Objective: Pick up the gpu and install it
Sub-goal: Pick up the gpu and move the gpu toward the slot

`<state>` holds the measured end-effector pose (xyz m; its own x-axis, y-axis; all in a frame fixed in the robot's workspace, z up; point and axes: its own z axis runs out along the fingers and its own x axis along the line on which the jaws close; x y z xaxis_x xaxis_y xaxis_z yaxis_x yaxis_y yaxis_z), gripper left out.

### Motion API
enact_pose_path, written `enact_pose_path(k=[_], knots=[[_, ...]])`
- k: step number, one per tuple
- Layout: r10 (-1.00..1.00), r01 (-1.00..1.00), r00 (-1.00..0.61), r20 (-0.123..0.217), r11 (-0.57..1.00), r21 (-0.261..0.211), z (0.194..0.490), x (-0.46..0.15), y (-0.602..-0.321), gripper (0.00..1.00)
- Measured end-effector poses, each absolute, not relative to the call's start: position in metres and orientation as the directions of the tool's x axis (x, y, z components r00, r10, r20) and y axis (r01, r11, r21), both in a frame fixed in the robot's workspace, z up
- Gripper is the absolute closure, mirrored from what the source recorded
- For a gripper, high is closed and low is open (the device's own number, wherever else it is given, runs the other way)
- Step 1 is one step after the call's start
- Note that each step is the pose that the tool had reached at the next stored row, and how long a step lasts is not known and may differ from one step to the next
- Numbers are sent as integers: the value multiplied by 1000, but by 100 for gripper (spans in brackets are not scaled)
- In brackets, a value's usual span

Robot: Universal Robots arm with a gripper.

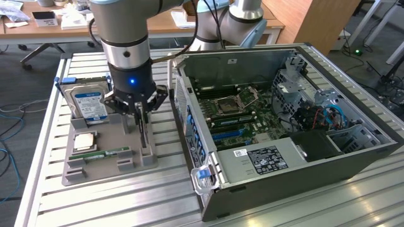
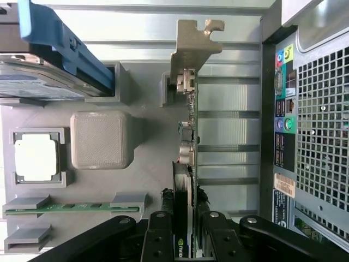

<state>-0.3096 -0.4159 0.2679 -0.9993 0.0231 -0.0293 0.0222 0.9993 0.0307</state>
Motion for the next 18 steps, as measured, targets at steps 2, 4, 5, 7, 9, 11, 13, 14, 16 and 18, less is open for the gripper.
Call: enact_pose_path(k=[2, 4, 5, 7, 9, 11, 13, 14, 16, 18], knots=[[23, 22, -999, -29, 999, 31, 275, -310, -416, 74], [23, 22, -999, -29, 999, 31, 282, -310, -416, 74], [23, 22, -999, -29, 999, 31, 286, -310, -416, 74], [23, 22, -999, -29, 999, 31, 293, -310, -416, 74], [23, 22, -999, -29, 999, 31, 301, -310, -416, 74], [23, 22, -999, -29, 999, 31, 308, -310, -416, 74], [23, 22, -999, -29, 999, 31, 315, -310, -416, 74], [23, 22, -999, -29, 999, 31, 319, -310, -416, 74], [23, 22, -999, -29, 999, 31, 324, -310, -416, 74], [23, 22, -999, -29, 999, 31, 329, -310, -416, 74]])
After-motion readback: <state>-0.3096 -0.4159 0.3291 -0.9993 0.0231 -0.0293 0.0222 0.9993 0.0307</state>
